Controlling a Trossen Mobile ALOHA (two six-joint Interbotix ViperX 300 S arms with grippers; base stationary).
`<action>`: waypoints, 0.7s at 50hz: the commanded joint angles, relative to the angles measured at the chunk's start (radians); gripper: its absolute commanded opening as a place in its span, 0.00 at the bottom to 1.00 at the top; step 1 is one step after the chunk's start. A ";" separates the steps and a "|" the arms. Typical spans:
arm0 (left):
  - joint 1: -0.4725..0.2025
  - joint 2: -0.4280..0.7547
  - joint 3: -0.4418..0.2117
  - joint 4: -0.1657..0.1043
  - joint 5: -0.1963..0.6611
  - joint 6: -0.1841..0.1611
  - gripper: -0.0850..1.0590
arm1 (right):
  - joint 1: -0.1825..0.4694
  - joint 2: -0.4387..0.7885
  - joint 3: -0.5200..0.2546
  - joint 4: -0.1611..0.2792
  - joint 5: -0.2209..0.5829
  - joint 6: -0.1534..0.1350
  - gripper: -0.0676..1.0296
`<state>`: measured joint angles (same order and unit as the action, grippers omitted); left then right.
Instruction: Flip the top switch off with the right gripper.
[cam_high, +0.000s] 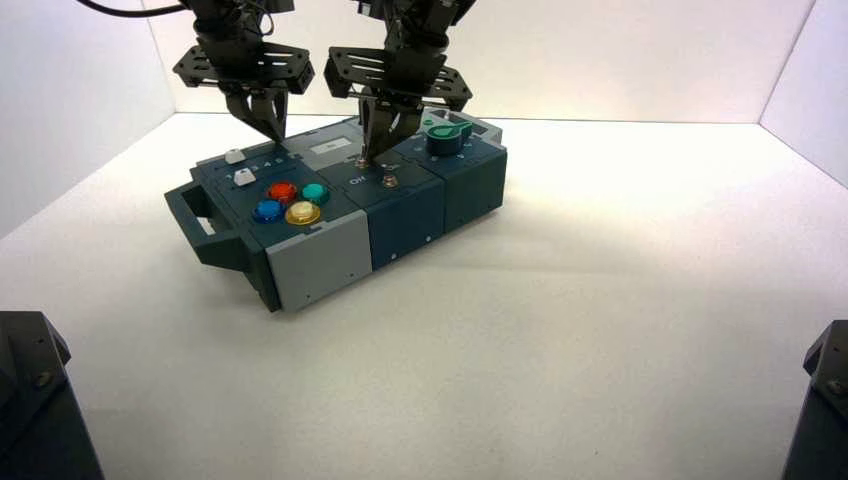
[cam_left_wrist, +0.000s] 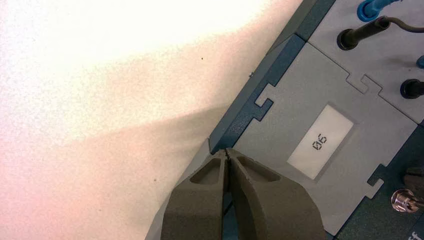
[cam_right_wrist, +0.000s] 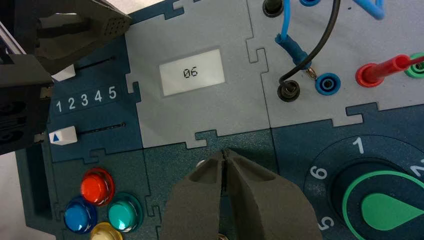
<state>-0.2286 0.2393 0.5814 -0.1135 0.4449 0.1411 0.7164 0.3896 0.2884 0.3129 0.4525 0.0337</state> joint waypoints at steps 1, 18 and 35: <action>-0.003 0.051 0.017 0.003 0.031 0.008 0.05 | 0.005 -0.041 -0.011 0.005 -0.005 0.003 0.04; -0.003 0.058 0.015 0.003 0.032 0.009 0.05 | 0.018 -0.055 -0.023 0.009 0.015 0.008 0.04; -0.003 0.072 0.011 0.002 0.032 0.011 0.05 | 0.063 -0.043 -0.060 0.009 0.046 0.018 0.04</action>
<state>-0.2286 0.2454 0.5768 -0.1120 0.4495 0.1442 0.7286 0.3866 0.2746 0.3145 0.4939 0.0460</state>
